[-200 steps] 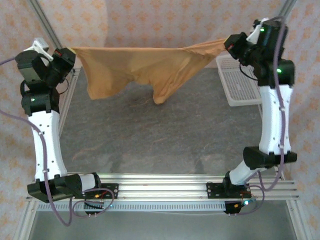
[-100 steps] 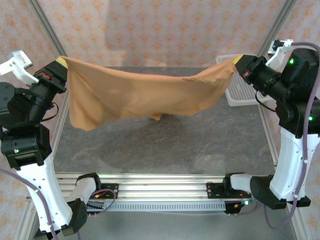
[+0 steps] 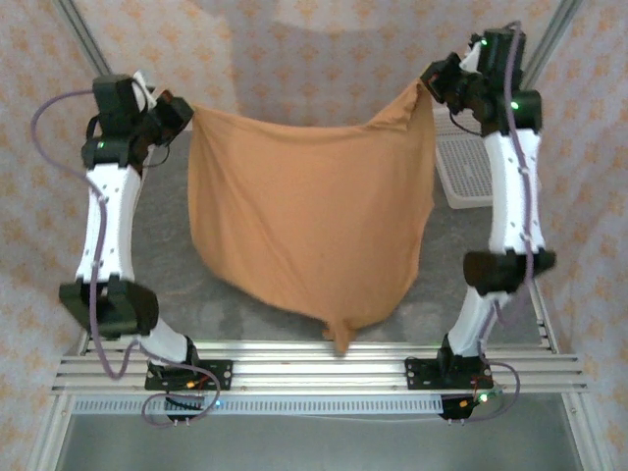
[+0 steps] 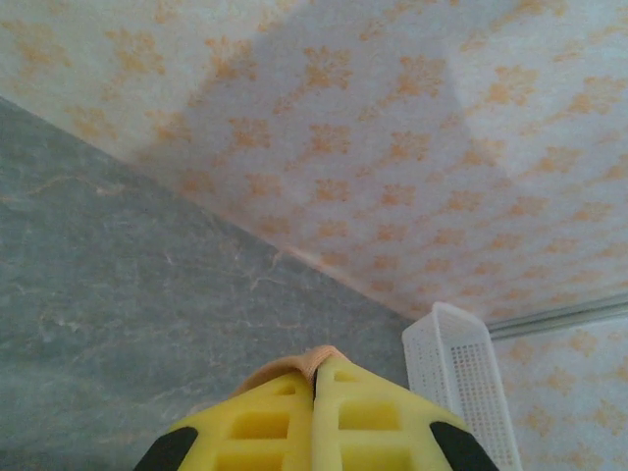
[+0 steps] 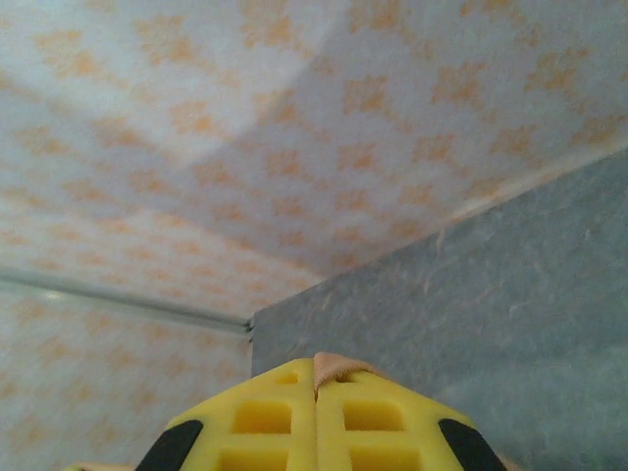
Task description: Fold the inside-out t-shirt
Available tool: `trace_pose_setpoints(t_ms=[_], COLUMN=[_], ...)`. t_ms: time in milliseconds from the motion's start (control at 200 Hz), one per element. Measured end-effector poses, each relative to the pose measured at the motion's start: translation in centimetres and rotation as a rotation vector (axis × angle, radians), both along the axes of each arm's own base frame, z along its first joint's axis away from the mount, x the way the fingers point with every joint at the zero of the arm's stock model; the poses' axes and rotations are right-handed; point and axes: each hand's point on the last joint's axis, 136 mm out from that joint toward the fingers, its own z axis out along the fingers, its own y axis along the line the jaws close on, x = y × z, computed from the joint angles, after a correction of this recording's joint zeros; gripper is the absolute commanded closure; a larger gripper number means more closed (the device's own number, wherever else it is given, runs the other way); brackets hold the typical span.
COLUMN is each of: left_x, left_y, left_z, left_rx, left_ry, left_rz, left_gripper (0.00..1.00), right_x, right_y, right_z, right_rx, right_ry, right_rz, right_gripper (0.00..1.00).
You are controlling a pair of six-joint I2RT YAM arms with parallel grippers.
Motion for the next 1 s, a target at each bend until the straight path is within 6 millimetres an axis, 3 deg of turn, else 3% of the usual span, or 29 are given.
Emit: trace_pose_setpoints(t_ms=[100, 200, 300, 365, 435, 505, 565, 610, 701, 776, 896, 961, 1001], left_x=[3.2, 4.1, 2.4, 0.5, -1.3, -2.5, -3.2, -3.4, -3.8, -4.6, -8.7, -11.8, -13.8], left_y=[0.0, 0.2, 0.1, -0.2, -0.5, -0.7, -0.8, -0.8, -0.9, -1.2, -3.4, -4.6, -5.4], left_z=[2.3, 8.0, 14.9, 17.9, 19.1, 18.2, 15.6, 12.3, 4.0, -4.5, -19.4, -25.3, -28.0], left_rx=[-0.012, -0.003, 0.019, 0.034, 0.053, 0.065, 0.072, 0.074, 0.065, 0.058, 0.036, 0.039, 0.040], left_ry=[-0.051, -0.178, -0.347, -0.420, -0.449, -0.434, -0.385, -0.329, -0.186, -0.049, 0.233, 0.355, 0.409], left_rz=[-0.001, 0.006, 0.007, 0.003, -0.003, -0.007, -0.009, -0.009, -0.011, -0.017, -0.060, -0.085, -0.103], left_gripper=[1.00, 1.00, 1.00, 1.00, 1.00, 1.00, 1.00, 1.00, 1.00, 1.00, 1.00, 1.00, 1.00], right_x=[3.3, 3.3, 2.0, 0.2, -2.1, -4.5, -6.2, -7.0, -8.2, -9.0, -12.1, -15.0, -16.7], right_y=[-0.5, -2.3, -4.7, -5.8, -5.6, -4.4, -3.2, -2.4, -0.8, 0.0, 0.0, -0.1, -0.2], right_z=[0.0, 1.5, 4.9, 7.6, 10.0, 11.4, 11.1, 9.9, 4.4, -2.7, -17.7, -25.3, -28.6], right_rx=[-0.013, -0.010, -0.011, -0.015, -0.017, -0.011, -0.007, -0.007, -0.004, -0.002, 0.013, 0.029, 0.041], right_ry=[-0.053, -0.103, -0.195, -0.260, -0.321, -0.358, -0.355, -0.340, -0.244, -0.130, 0.141, 0.289, 0.356], right_rz=[-0.019, -0.051, -0.095, -0.113, -0.096, -0.053, -0.011, 0.017, 0.061, 0.082, 0.074, 0.059, 0.050], right_gripper=[1.00, 1.00, 1.00, 1.00, 1.00, 1.00, 1.00, 1.00, 1.00, 1.00, 1.00, 1.00, 1.00])
